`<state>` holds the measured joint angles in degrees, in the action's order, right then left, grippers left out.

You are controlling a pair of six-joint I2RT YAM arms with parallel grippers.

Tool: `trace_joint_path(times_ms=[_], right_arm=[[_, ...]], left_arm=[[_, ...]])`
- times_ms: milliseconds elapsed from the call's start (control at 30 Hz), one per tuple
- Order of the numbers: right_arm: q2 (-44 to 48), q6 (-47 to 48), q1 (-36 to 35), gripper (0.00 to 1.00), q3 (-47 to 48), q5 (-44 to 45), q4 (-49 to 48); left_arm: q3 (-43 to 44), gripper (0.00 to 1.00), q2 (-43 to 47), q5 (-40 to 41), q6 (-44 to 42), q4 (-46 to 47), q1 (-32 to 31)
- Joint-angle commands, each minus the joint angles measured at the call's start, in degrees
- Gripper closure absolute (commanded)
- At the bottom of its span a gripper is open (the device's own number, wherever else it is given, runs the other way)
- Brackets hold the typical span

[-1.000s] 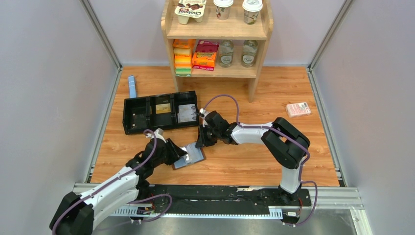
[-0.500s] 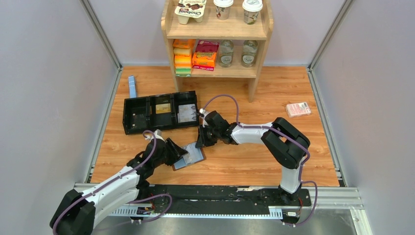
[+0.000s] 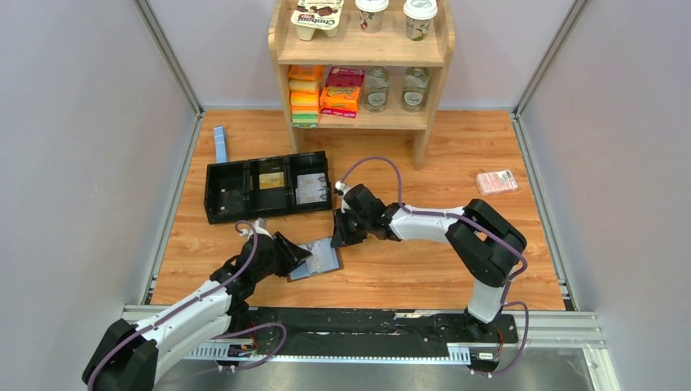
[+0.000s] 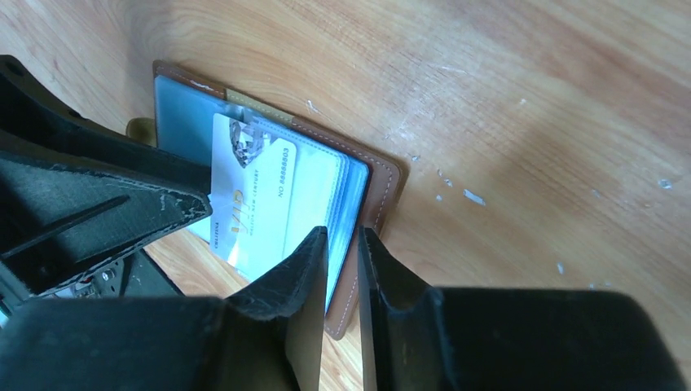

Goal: Take the credit cards out of the card holder
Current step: Remove the credit card from the card holder.

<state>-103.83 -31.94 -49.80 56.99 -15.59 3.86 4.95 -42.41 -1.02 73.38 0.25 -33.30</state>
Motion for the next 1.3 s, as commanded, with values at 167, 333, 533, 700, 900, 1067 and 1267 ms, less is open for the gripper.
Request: trace_joint_path(times_ms=[167,333,533,700,900,1067,1267], right_arm=[[4.6,1.3,-0.9,0.76,1.7,-1.9,-0.5],[1.7,-0.2,-1.0,0.77,1.4,-5.9,-3.2],[-1.8,-1.7,-0.9,0.81,-0.1,-9.8,-7.2],[-4.2,-1.8,-0.8,0.84,-1.2,-9.5,-7.5],[-6.7,-2.8,0.5,0.9,-3.2,-7.0,-5.3],[-7.5,-3.2,1.3,0.91,-5.4,-6.6,-5.5],[-8.2,-3.3,1.3,0.91,-5.0,-6.6,-5.4]], left_arm=[[-1.1,0.55,0.3,0.5,0.1,-0.6,-0.2],[-1.0,0.55,0.3,0.4,0.1,-0.5,-0.2],[-1.0,0.55,0.3,0.4,0.0,-0.6,-0.2],[-1.2,0.55,0.2,0.2,0.2,1.0,-0.2],[-1.3,0.54,0.1,0.1,0.1,1.6,-0.2],[-1.4,0.55,0.2,-0.2,0.4,2.6,-0.2],[-1.9,0.64,0.7,-1.2,0.0,6.5,-0.2]])
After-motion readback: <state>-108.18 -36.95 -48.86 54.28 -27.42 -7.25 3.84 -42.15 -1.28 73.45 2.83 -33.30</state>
